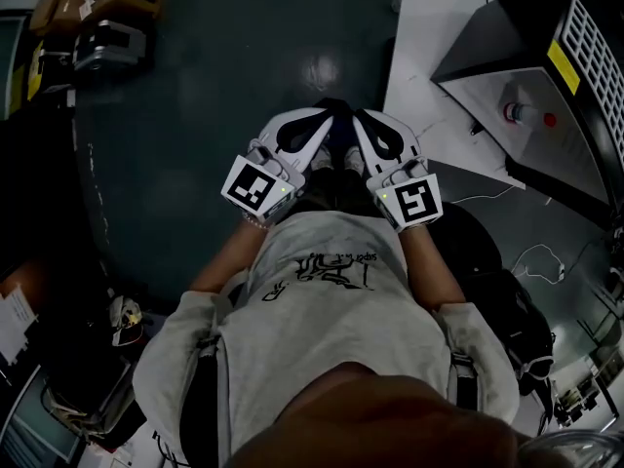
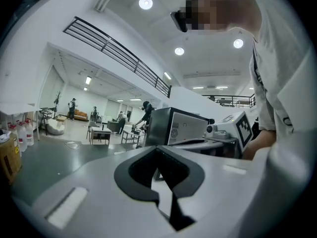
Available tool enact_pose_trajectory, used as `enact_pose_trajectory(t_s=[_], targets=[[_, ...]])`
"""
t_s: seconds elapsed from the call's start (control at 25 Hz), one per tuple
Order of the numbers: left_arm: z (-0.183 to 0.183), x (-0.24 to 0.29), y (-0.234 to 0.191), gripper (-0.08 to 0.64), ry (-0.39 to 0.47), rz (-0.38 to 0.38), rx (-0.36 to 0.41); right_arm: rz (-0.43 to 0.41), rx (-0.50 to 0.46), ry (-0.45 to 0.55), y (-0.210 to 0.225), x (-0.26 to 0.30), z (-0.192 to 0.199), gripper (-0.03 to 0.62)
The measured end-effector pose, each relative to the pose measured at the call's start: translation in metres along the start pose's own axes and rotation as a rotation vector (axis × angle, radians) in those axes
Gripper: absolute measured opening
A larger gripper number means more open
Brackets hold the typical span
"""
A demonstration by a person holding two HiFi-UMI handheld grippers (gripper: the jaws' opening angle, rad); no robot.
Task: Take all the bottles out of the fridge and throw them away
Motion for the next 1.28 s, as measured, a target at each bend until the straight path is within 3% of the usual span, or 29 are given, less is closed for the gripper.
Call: enact_pose_trajectory(t_s=[0.44,1.28], targets=[[-0.038,0.023,0.026,0.008,0.026,0.096,0.024,0.128,0.045,0.022,0.018,-0.041,-0.027,0.018],[-0.073,0.101,0.137,0.008,0.047,0.402,0.092,0.442,0.114,0.041,0.076,-0.166,-0.027,0.017]])
Point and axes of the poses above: the fingertips, and each gripper's own axes: x forward along the fingers, y to its right, z out of its underside, the point moved 2 cm from there along -x, backward along the fingers, and after that the axes turned 5 degrees about -y, right-handed, at the moved point
